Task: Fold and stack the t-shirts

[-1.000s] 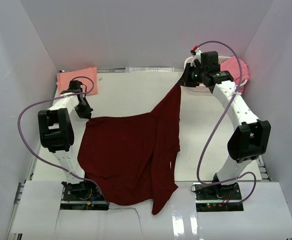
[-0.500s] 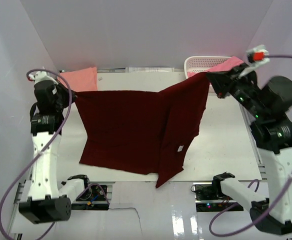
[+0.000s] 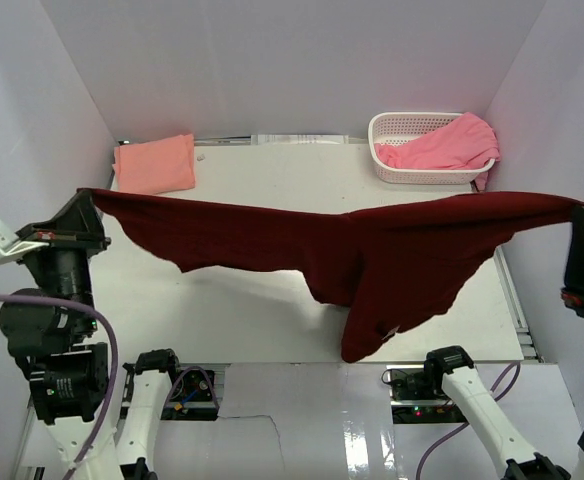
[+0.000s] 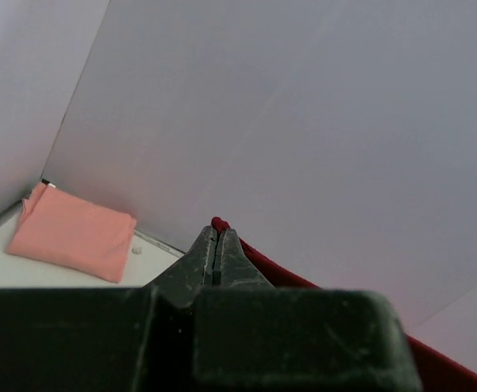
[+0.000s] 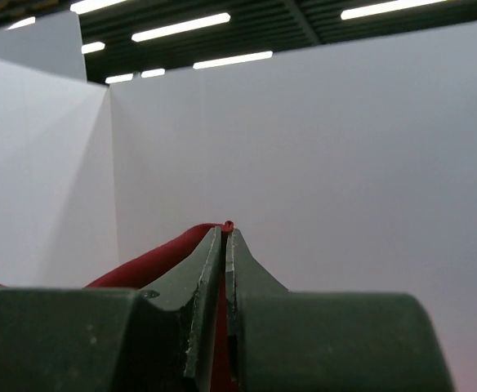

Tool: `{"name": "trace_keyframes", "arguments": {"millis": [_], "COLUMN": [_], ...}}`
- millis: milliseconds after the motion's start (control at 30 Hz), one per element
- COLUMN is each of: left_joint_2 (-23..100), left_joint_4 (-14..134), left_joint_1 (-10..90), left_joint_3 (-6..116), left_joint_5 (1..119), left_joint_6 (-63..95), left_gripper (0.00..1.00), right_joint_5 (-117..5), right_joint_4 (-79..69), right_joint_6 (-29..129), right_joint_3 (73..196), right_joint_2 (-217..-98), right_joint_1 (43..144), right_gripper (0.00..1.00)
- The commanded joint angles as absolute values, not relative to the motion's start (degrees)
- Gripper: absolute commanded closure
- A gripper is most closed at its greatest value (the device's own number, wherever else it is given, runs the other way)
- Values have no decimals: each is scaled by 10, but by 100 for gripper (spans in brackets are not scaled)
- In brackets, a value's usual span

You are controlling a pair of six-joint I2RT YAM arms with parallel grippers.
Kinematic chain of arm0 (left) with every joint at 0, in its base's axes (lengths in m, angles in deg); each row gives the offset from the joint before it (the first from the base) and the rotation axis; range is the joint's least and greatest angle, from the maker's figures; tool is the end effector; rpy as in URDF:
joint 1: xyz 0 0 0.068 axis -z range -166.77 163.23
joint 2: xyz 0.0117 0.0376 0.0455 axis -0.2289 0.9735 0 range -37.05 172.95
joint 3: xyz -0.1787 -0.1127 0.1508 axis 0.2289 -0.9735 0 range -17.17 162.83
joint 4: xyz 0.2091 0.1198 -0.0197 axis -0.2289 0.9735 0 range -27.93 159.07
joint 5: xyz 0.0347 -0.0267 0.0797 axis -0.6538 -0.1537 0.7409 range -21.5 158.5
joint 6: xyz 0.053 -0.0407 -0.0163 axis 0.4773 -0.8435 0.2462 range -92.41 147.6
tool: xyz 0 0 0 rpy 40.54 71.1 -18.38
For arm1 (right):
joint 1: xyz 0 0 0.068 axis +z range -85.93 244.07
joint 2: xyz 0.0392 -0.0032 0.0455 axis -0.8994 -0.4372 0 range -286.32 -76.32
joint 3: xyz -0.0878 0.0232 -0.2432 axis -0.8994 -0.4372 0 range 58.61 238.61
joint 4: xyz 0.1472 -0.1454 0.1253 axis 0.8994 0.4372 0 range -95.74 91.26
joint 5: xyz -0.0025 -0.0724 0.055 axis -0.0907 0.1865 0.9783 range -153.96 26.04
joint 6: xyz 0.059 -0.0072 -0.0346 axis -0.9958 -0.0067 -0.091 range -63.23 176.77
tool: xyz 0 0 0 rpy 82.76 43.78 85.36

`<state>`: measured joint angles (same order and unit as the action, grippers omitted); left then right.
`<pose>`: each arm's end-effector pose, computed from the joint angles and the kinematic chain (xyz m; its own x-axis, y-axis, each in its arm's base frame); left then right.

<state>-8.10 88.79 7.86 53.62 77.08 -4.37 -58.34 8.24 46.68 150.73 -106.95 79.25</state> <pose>0.0513 0.0131 0.4624 0.3452 -0.4934 -0.7984 -0.0627 0.8366 -0.5442 -0.0533 -0.0089 0.5619 0.6438 0.3554 -0.6777 -0.4441 0.8947 0.0473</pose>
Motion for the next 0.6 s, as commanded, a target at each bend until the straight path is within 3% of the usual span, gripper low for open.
{"name": "trace_keyframes", "arguments": {"millis": [0,333,567], "left_joint_2": [-44,-38,-37], "left_joint_4": [894,915,917], "left_joint_1": [77,107,119], "left_joint_3": [610,733,791], "left_joint_5": [826,874,907], "left_joint_6": [-25,15,45], "left_gripper": [100,100,100], "right_joint_5": [-688,-654,-682], "right_joint_4": [-25,-24,-82], "right_joint_6": [470,472,505], "right_joint_3": [1543,1666,1677], "right_joint_2": [-1048,-1040,-1021], "right_joint_1": [794,789,787], "right_gripper": [92,92,92]}}
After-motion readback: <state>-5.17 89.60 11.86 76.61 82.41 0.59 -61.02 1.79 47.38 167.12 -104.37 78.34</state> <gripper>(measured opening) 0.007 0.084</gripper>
